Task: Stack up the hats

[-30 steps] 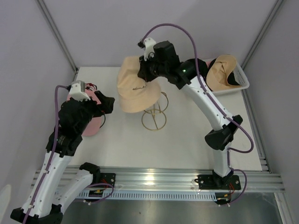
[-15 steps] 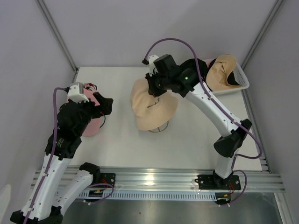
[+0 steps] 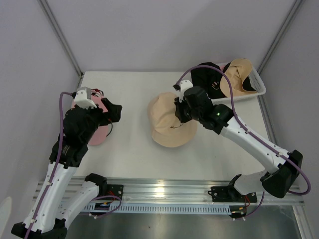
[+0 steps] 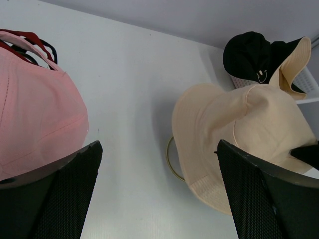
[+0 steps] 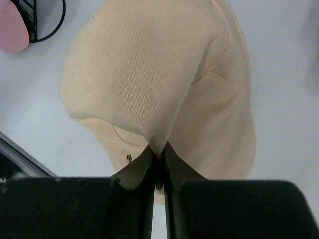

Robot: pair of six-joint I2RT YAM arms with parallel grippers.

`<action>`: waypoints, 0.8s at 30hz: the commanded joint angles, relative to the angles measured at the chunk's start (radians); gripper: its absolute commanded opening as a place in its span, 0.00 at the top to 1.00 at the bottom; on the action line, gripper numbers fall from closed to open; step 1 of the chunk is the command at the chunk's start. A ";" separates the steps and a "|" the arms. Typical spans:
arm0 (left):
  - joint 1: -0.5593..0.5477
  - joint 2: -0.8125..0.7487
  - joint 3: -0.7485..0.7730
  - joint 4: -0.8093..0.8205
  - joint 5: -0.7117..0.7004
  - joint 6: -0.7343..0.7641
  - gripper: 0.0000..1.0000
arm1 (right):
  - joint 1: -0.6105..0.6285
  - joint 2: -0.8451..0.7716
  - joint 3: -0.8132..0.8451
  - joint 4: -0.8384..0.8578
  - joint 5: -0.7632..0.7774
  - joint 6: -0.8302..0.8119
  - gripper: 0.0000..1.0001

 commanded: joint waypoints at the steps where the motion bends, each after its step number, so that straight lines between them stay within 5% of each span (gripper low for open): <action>1: 0.010 0.007 -0.005 0.034 0.043 0.008 0.01 | 0.001 -0.070 -0.071 0.179 0.030 0.027 0.87; 4: 0.010 0.015 -0.007 0.040 0.066 -0.001 0.00 | 0.001 -0.040 -0.063 0.156 0.043 0.038 0.79; 5: 0.010 0.018 -0.008 0.042 0.075 -0.004 0.00 | 0.001 -0.030 -0.056 0.146 0.044 0.036 0.72; 7: 0.010 0.027 -0.005 0.044 0.086 -0.006 0.00 | 0.000 -0.013 -0.024 0.128 0.050 0.029 0.42; 10: 0.008 0.050 0.013 0.037 0.127 0.000 0.01 | -0.023 -0.023 0.038 0.090 0.000 0.025 0.27; 15: -0.021 0.123 0.081 0.043 0.251 0.002 0.00 | -0.236 -0.086 0.116 0.244 -0.327 0.105 0.01; 20: -0.166 0.258 0.213 0.028 0.224 0.034 0.01 | -0.302 0.014 0.182 0.267 -0.309 0.095 0.01; 24: -0.222 0.381 0.294 -0.012 0.192 -0.027 0.07 | -0.315 0.108 0.162 0.309 -0.384 0.154 0.14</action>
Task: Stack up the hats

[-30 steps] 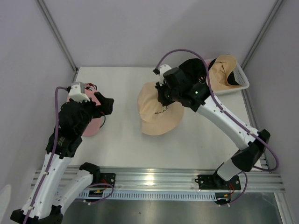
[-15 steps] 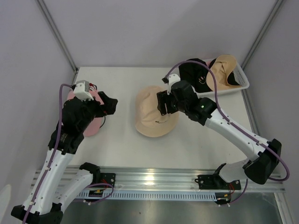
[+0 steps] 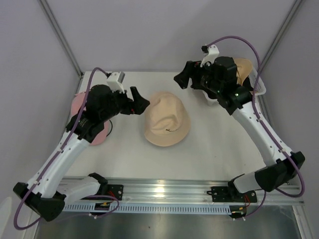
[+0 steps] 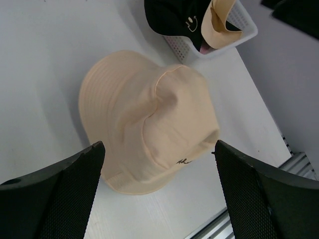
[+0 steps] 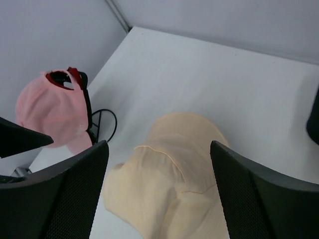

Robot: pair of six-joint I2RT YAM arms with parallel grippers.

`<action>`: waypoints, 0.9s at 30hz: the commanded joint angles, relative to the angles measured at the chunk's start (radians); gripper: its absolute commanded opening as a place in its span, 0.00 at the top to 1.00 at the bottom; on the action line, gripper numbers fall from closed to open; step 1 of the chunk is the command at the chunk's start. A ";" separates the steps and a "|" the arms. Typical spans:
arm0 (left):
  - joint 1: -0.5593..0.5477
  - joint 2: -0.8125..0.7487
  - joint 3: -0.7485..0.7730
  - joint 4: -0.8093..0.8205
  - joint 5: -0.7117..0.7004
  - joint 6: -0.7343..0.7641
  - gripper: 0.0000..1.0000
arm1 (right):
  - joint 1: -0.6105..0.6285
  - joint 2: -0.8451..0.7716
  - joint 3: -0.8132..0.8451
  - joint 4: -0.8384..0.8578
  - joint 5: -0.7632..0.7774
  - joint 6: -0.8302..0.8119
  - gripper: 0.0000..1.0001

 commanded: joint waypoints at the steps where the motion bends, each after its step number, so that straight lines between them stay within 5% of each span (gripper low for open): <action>1: -0.043 0.075 0.063 0.002 0.011 -0.035 0.07 | -0.002 0.104 -0.024 0.062 -0.110 0.063 0.16; 9: -0.065 0.207 0.044 0.072 0.139 -0.016 0.09 | -0.004 0.225 -0.113 0.100 -0.148 0.109 0.38; 18: -0.065 0.307 0.026 0.075 0.142 -0.021 0.09 | 0.002 0.270 -0.172 0.071 -0.140 0.103 0.47; 24: -0.065 0.291 -0.003 0.079 0.110 -0.027 0.10 | -0.014 0.230 -0.152 0.045 -0.082 0.080 0.36; 27: -0.063 0.267 -0.001 0.069 0.097 -0.021 0.10 | -0.059 0.208 -0.051 -0.011 -0.047 0.042 0.16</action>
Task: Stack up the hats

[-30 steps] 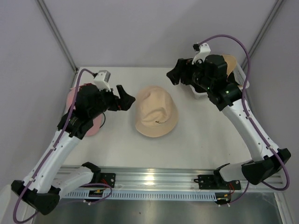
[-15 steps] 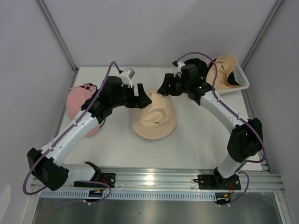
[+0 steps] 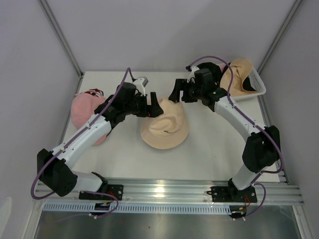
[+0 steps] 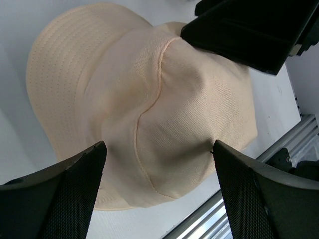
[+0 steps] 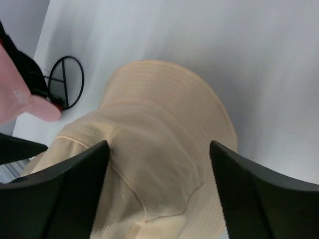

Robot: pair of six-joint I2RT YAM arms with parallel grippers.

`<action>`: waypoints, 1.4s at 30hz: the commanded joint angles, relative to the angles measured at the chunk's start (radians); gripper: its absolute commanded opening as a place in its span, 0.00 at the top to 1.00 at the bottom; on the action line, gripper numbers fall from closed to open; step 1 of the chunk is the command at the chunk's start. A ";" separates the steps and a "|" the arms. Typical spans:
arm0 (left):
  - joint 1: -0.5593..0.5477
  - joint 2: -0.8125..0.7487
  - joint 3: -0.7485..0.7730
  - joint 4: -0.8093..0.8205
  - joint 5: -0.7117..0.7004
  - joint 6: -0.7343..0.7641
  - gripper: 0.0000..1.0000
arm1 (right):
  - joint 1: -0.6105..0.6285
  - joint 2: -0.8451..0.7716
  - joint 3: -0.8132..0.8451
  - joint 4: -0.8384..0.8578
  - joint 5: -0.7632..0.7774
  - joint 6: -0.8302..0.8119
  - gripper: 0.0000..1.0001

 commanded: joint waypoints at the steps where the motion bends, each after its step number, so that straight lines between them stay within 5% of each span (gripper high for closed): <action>1: -0.006 -0.054 -0.002 0.015 -0.026 0.005 0.09 | -0.057 -0.047 0.135 -0.069 0.075 -0.061 0.11; 4: -0.006 -0.098 0.015 0.002 -0.024 0.013 0.05 | -0.155 -0.052 0.268 -0.121 0.123 -0.083 0.01; 10: -0.006 -0.192 0.093 -0.041 -0.076 0.047 0.01 | -0.335 0.082 0.459 -0.197 0.464 -0.123 0.01; 14: -0.003 -0.255 0.096 -0.072 -0.136 0.065 0.00 | -0.439 0.247 0.583 -0.214 0.471 -0.076 0.01; 25: 0.072 -0.318 0.070 -0.100 -0.225 0.119 0.01 | -0.444 0.643 0.897 -0.173 0.586 -0.121 0.04; 28: 0.086 -0.300 0.079 -0.100 -0.190 0.131 0.00 | -0.444 0.686 0.931 -0.118 0.627 -0.154 0.13; 30: 0.094 -0.284 0.082 -0.104 -0.185 0.134 0.01 | -0.447 0.714 0.948 -0.084 0.643 -0.172 0.32; 31: 0.097 -0.283 0.082 -0.107 -0.187 0.134 0.00 | -0.450 0.720 0.956 -0.076 0.635 -0.190 0.44; 32: 0.099 -0.278 0.082 -0.109 -0.185 0.134 0.01 | -0.450 0.725 0.971 -0.064 0.631 -0.195 0.66; 35: 0.100 -0.277 0.081 -0.104 -0.185 0.134 0.01 | -0.450 0.723 0.997 -0.053 0.606 -0.221 1.00; 42: 0.106 -0.275 0.092 -0.040 -0.182 0.104 0.00 | -0.495 0.539 1.003 -0.052 0.236 -0.168 1.00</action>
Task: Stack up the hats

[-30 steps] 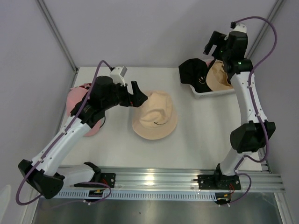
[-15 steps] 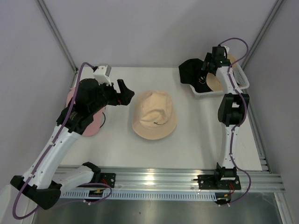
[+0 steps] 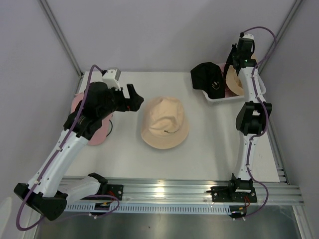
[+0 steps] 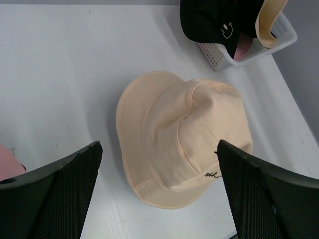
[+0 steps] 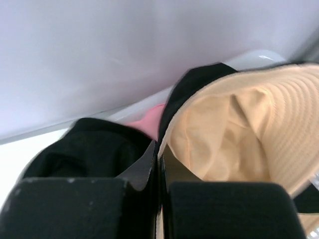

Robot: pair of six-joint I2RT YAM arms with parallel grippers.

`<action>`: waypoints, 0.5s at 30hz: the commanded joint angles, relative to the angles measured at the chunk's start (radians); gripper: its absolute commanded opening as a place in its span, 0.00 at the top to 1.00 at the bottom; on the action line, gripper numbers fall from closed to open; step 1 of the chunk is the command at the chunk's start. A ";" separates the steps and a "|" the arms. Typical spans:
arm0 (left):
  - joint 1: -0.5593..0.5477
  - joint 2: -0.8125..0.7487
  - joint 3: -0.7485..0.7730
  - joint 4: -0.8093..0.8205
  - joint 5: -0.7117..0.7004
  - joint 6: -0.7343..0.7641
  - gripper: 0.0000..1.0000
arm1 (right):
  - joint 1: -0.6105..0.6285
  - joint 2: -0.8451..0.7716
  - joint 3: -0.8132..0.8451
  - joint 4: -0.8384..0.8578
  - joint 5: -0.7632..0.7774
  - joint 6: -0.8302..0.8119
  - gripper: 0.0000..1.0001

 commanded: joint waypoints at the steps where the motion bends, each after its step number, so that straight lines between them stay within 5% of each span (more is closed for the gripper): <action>1: 0.013 -0.002 0.033 0.079 0.011 -0.027 0.00 | -0.018 -0.226 0.048 0.064 -0.335 0.045 1.00; 9: 0.059 0.065 0.081 0.359 0.104 -0.166 0.01 | 0.063 -0.466 -0.096 0.386 -0.990 0.405 1.00; 15: 0.087 0.223 0.197 0.577 0.371 -0.163 0.00 | 0.290 -0.536 -0.145 0.373 -1.060 0.357 1.00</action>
